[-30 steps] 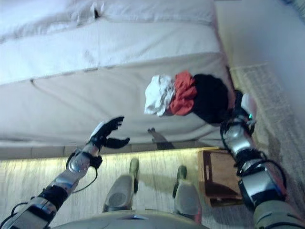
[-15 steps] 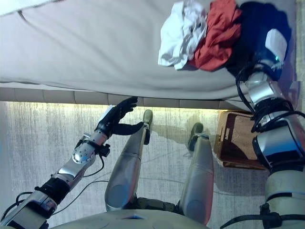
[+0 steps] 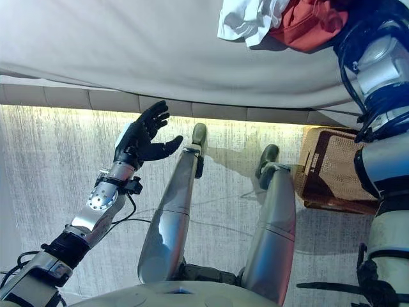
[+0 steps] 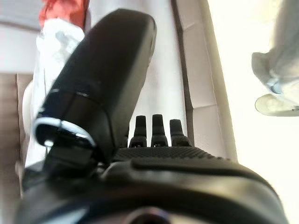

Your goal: Pick up the clothes from the bed and place them into the basket

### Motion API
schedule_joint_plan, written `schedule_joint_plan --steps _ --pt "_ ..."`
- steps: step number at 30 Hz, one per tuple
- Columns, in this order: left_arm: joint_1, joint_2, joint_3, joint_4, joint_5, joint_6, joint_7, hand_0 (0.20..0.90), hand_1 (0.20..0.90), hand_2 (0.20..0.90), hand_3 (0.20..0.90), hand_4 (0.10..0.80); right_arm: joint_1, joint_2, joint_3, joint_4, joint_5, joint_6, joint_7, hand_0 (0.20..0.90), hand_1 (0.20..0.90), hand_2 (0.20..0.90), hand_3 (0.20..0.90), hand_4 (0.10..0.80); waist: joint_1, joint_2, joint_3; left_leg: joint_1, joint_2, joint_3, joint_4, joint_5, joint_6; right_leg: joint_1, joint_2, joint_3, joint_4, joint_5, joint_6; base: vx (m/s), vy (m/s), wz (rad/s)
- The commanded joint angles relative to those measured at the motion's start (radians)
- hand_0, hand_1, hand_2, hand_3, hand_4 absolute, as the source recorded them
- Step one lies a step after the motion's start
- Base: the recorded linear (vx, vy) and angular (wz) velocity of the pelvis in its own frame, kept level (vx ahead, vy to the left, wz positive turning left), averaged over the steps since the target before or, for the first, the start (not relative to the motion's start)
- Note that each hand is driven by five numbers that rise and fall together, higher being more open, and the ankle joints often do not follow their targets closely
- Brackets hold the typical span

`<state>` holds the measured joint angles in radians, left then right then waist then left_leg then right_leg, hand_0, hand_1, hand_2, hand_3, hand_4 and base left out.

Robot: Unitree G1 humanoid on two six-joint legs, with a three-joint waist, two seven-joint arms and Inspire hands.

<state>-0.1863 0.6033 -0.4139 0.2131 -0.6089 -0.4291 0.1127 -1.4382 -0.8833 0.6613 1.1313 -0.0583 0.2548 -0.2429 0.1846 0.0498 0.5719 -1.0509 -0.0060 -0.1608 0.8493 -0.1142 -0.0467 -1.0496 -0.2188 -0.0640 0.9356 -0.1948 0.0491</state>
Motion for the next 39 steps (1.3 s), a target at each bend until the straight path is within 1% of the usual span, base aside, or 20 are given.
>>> schedule_joint_plan --steps 1,5,8,10,12,13,14,15,16,19,21,22,23,25,28,32,33,35,37,39 --pt "0.059 0.015 0.088 -0.131 -0.029 -0.104 -0.043 0.900 0.900 0.900 0.900 0.800 0.046 -0.117 0.064 -0.001 0.048 -0.017 0.036 0.300 0.300 0.300 0.200 0.100 0.012 0.030 -0.052 -0.011 -0.053 0.062 0.242 -0.224 0.102 0.038 0.066 -0.073 -0.007 -0.003 -0.070 -0.009 -0.007 -0.36" --pt "0.084 0.026 0.104 -0.143 -0.052 -0.096 -0.065 0.900 0.900 0.900 0.900 0.800 0.103 -0.142 0.023 -0.040 0.060 -0.027 0.001 0.300 0.300 0.300 0.200 0.100 0.005 0.018 -0.052 0.045 -0.042 0.074 0.247 -0.225 0.104 0.100 0.071 -0.084 -0.028 -0.002 -0.068 0.005 0.027 0.18" --pt "0.094 0.026 0.111 -0.145 -0.081 -0.085 -0.081 0.900 0.900 0.900 0.900 0.800 0.127 -0.148 0.001 -0.043 0.049 -0.029 -0.012 0.300 0.300 0.300 0.200 0.100 0.000 0.011 -0.052 0.104 -0.033 0.084 0.232 -0.215 0.097 0.159 0.074 -0.085 -0.056 0.004 -0.067 0.032 0.038 -0.16" --pt "0.106 0.023 0.111 -0.143 -0.086 -0.089 -0.101 0.900 0.900 0.900 0.900 0.800 0.143 -0.163 -0.022 -0.043 0.023 -0.038 -0.026 0.300 0.300 0.300 0.200 0.100 -0.006 0.002 -0.052 0.213 -0.026 0.101 0.178 -0.186 0.086 0.268 0.070 -0.091 -0.121 0.010 -0.064 0.061 0.086 0.11" --pt "0.105 0.022 0.108 -0.146 -0.085 -0.087 -0.103 0.900 0.900 0.900 0.900 0.800 0.143 -0.167 -0.025 -0.046 0.022 -0.034 -0.035 0.300 0.300 0.300 0.200 0.100 -0.008 -0.002 -0.052 0.254 -0.024 0.107 0.149 -0.180 0.083 0.308 0.067 -0.093 -0.148 0.014 -0.062 0.031 0.070 -0.08" --pt "0.107 0.017 0.111 -0.149 -0.093 -0.073 -0.116 0.900 0.900 0.900 0.900 0.800 0.153 -0.180 -0.044 -0.056 0.013 -0.036 -0.052 0.300 0.300 0.300 0.200 0.100 -0.014 -0.009 -0.052 0.326 -0.021 0.116 0.098 -0.169 0.078 0.377 0.064 -0.094 -0.188 0.017 -0.061 0.068 0.139 -0.08" --pt "0.111 0.009 0.113 -0.149 -0.115 -0.036 -0.156 0.900 0.900 0.900 0.900 0.800 0.177 -0.199 -0.074 -0.073 0.006 -0.051 -0.057 0.300 0.300 0.300 0.200 0.100 -0.018 -0.018 -0.052 0.415 -0.015 0.122 0.031 -0.151 0.072 0.463 0.059 -0.093 -0.239 0.019 -0.058 0.086 0.163 -0.12" --pt "0.113 0.003 0.111 -0.146 -0.118 -0.028 -0.174 0.900 0.900 0.900 0.900 0.800 0.186 -0.209 -0.087 -0.081 0.011 -0.059 -0.057 0.300 0.300 0.300 0.200 0.100 -0.020 -0.024 -0.053 0.457 -0.011 0.125 -0.002 -0.139 0.068 0.505 0.057 -0.094 -0.266 0.021 -0.058 0.050 0.142 -0.16" --pt "0.116 -0.002 0.107 -0.145 -0.115 -0.016 -0.183 0.900 0.900 0.900 0.900 0.800 0.193 -0.222 -0.097 -0.087 0.011 -0.070 -0.047 0.300 0.300 0.300 0.200 0.100 -0.023 -0.034 -0.067 0.495 -0.006 0.133 -0.055 -0.102 0.068 0.549 0.049 -0.103 -0.317 0.046 -0.065 0.050 0.096 -0.14" --pt "0.129 -0.008 0.094 -0.142 -0.122 0.010 -0.206 0.900 0.900 0.900 0.900 0.800 0.237 -0.263 -0.130 -0.106 0.005 -0.109 -0.048 0.300 0.300 0.300 0.200 0.100 -0.031 -0.056 -0.125 0.608 0.015 0.149 -0.170 -0.084 0.058 0.661 0.044 -0.115 -0.417 0.054 -0.062 0.135 0.093 -0.07" --pt "0.138 -0.018 0.081 -0.129 -0.111 0.026 -0.202 0.900 0.900 0.900 0.900 0.800 0.282 -0.295 -0.162 -0.116 0.022 -0.125 -0.054 0.300 0.300 0.300 0.200 0.100 -0.042 -0.075 -0.179 0.705 0.035 0.166 -0.272 -0.071 0.048 0.759 0.048 -0.119 -0.523 0.072 -0.053 0.166 0.058 -0.06" --pt "0.138 -0.019 0.075 -0.124 -0.107 0.030 -0.194 0.900 0.900 0.900 0.900 0.800 0.299 -0.298 -0.177 -0.119 0.025 -0.127 -0.056 0.300 0.300 0.300 0.200 0.100 -0.044 -0.081 -0.192 0.731 0.039 0.169 -0.300 -0.064 0.045 0.784 0.050 -0.118 -0.549 0.079 -0.049 0.197 0.048 -0.05" --pt "0.139 -0.027 0.066 -0.107 -0.100 0.042 -0.181 0.900 0.900 0.900 0.900 0.800 0.330 -0.309 -0.210 -0.122 0.022 -0.137 -0.060 0.300 0.300 0.300 0.200 0.100 -0.055 -0.095 -0.230 0.789 0.049 0.177 -0.360 -0.056 0.040 0.837 0.052 -0.111 -0.611 0.097 -0.034 0.191 0.033 -0.07" --pt "0.143 -0.038 0.064 -0.093 -0.089 0.062 -0.173 0.900 0.900 0.900 0.900 0.800 0.357 -0.324 -0.240 -0.127 0.015 -0.150 -0.051 0.300 0.300 0.300 0.200 0.100 -0.067 -0.113 -0.272 0.847 0.058 0.183 -0.418 -0.045 0.035 0.889 0.057 -0.100 -0.669 0.114 -0.021 0.186 0.025 -0.16" --pt "0.153 -0.049 0.064 -0.073 -0.071 0.078 -0.165 0.900 0.900 0.900 0.900 0.800 0.392 -0.345 -0.266 -0.176 0.000 -0.157 -0.027 0.300 0.300 0.300 0.200 0.100 -0.091 -0.128 -0.331 0.938 0.072 0.204 -0.500 -0.051 0.026 0.963 0.069 -0.077 -0.746 0.132 -0.006 0.164 0.048 -0.23" --pt "0.152 -0.068 0.058 -0.046 -0.079 0.077 -0.167 0.900 0.900 0.900 0.900 0.800 0.440 -0.363 -0.304 -0.210 0.010 -0.207 -0.042 0.300 0.300 0.300 0.200 0.100 -0.121 -0.133 -0.395 1.017 0.081 0.229 -0.598 -0.038 0.019 1.019 0.070 -0.040 -0.819 0.167 0.016 0.061 0.075 -0.24" --pt "0.150 -0.075 0.055 -0.032 -0.073 0.069 -0.166 0.900 0.900 0.900 0.900 0.800 0.474 -0.364 -0.328 -0.224 0.019 -0.228 -0.048 0.300 0.300 0.300 0.200 0.100 -0.133 -0.134 -0.408 1.038 0.081 0.233 -0.630 -0.035 0.018 1.028 0.070 -0.024 -0.840 0.180 0.024 0.016 0.064 -0.21" --pt "0.143 -0.084 0.048 -0.011 -0.080 0.061 -0.167 0.900 0.900 0.900 0.900 0.800 0.538 -0.363 -0.375 -0.272 0.031 -0.233 -0.054 0.300 0.300 0.300 0.200 0.100 -0.150 -0.138 -0.422 1.067 0.086 0.243 -0.677 -0.022 0.016 1.039 0.069 -0.005 -0.868 0.204 0.036 -0.019 0.057 -0.26" --pt "0.132 -0.109 0.053 0.036 -0.097 0.059 -0.178 0.900 0.900 0.900 0.900 0.800 0.628 -0.358 -0.431 -0.331 0.051 -0.228 -0.047 0.300 0.300 0.300 0.200 0.100 -0.175 -0.141 -0.439 1.099 0.094 0.251 -0.734 -0.005 0.010 1.051 0.072 0.022 -0.913 0.234 0.047 -0.032 0.049 -0.22" --pt "0.111 -0.140 0.056 0.082 -0.111 0.063 -0.173 0.900 0.900 0.900 0.900 0.800 0.710 -0.329 -0.491 -0.369 0.039 -0.235 -0.078 0.300 0.300 0.300 0.200 0.100 -0.198 -0.141 -0.451 1.128 0.101 0.257 -0.789 0.010 0.005 1.057 0.075 0.042 -0.950 0.259 0.058 -0.080 0.025 -0.15"
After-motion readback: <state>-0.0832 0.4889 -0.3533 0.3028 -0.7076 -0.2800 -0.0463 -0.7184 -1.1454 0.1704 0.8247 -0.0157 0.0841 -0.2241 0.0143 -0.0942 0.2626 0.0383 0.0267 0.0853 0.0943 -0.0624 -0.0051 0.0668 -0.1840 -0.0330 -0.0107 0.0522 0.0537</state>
